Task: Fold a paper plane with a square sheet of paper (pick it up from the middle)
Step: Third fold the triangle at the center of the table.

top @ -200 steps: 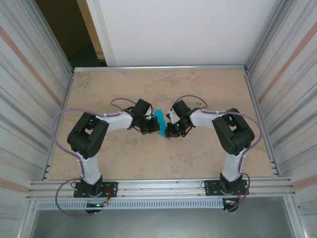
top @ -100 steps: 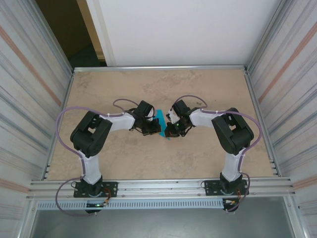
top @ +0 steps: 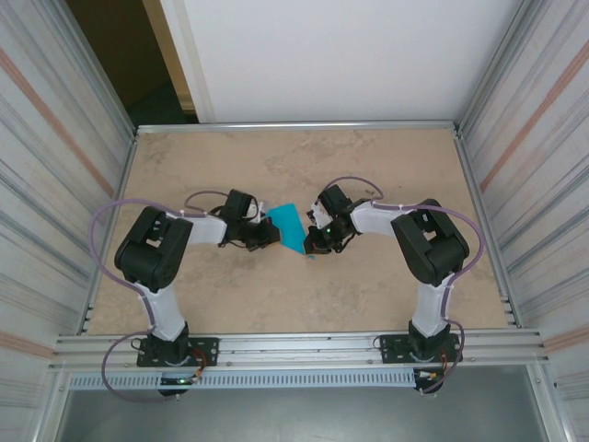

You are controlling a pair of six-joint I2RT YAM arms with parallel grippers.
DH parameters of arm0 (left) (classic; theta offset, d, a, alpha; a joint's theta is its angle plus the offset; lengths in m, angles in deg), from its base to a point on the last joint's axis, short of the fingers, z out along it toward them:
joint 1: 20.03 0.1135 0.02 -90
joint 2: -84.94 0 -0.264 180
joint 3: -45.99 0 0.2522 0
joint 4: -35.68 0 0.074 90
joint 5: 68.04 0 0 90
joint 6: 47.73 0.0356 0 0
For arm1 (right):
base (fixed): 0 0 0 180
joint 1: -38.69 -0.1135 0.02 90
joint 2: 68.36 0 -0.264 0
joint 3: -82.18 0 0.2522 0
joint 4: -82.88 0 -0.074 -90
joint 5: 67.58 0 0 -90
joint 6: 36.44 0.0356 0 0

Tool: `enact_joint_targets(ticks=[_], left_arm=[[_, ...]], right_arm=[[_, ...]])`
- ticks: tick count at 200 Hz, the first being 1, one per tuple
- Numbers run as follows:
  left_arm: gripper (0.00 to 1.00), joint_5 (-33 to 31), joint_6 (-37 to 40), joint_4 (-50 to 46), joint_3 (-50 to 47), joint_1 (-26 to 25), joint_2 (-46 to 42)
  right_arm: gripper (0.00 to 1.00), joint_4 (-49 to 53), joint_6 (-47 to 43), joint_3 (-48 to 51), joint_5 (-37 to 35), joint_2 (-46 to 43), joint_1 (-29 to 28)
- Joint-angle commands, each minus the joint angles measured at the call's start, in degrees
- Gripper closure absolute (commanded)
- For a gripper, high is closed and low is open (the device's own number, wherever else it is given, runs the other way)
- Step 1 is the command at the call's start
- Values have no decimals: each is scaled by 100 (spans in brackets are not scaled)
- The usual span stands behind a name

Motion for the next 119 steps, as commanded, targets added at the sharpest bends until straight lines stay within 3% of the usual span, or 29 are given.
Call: enact_joint_targets(ticks=[1,63,92,119], left_arm=[[96,-829,290,-446,-234,408,14],[96,-1055,477,-1208,234,572,-794],[96,-1164,131,-985,117,170,-1373],[96,-1118,-334,-534,-3,-338,-1262]], right_arm=[[95,939,130,345,-887,519,-30],[94,806,262,267,-707,422,-86],[93,680,407,223,-613,373,-103],[93,671,434,192,-632,380,-97]])
